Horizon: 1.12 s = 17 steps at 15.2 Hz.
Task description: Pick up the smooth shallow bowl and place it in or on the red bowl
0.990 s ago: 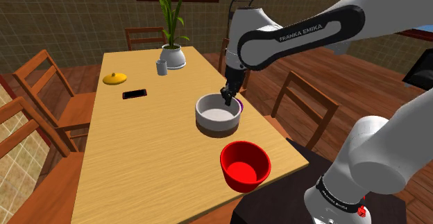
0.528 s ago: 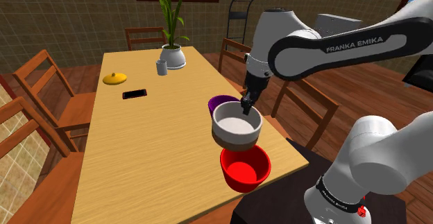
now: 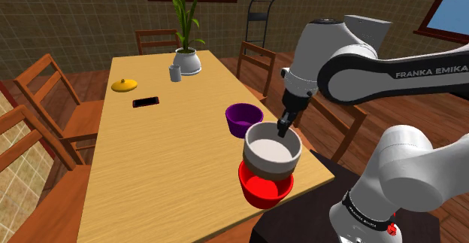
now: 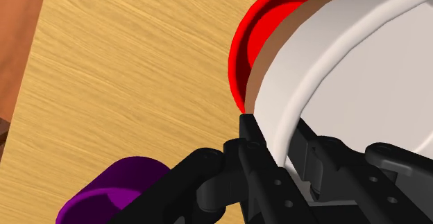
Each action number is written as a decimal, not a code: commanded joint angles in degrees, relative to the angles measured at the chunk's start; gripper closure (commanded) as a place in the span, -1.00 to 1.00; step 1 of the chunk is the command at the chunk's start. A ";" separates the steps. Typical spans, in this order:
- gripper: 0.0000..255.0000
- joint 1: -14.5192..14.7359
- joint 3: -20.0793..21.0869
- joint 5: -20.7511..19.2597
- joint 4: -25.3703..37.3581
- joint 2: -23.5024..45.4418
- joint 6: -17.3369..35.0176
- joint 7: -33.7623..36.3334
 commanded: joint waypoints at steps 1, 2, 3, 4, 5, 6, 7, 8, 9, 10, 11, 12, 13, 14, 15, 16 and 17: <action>1.00 0.12 0.17 0.15 -1.56 0.09 1.72 0.13; 1.00 0.14 0.21 0.19 -2.21 0.35 2.63 0.14; 1.00 0.16 0.25 0.22 -2.85 0.63 3.55 0.15; 1.00 0.17 0.29 0.26 -3.48 0.94 4.49 0.16; 1.00 0.19 0.33 0.30 -4.10 1.27 5.44 0.17; 1.00 0.21 0.38 0.33 -4.71 1.63 6.40 0.18; 1.00 0.22 0.42 0.37 -5.30 2.02 7.38 0.19; 1.00 0.23 0.47 0.41 -5.89 2.43 8.38 0.20; 1.00 0.25 0.51 0.44 -6.46 2.88 9.39 0.21; 1.00 0.26 0.56 0.48 -7.01 3.35 10.42 0.22; 1.00 0.27 0.61 0.52 -7.56 3.85 11.47 0.23; 1.00 0.28 0.65 0.56 -8.09 4.39 12.54 0.24; 1.00 0.29 0.70 0.60 -8.61 4.96 13.62 0.25; 1.00 0.30 0.74 0.62 -9.01 5.44 14.50 0.26; 1.00 0.30 0.74 0.62 -9.02 5.42 14.50 0.26; 1.00 0.32 0.72 0.61 -9.01 5.43 14.50 0.27; 1.00 0.33 0.71 0.59 -9.01 5.43 14.50 0.28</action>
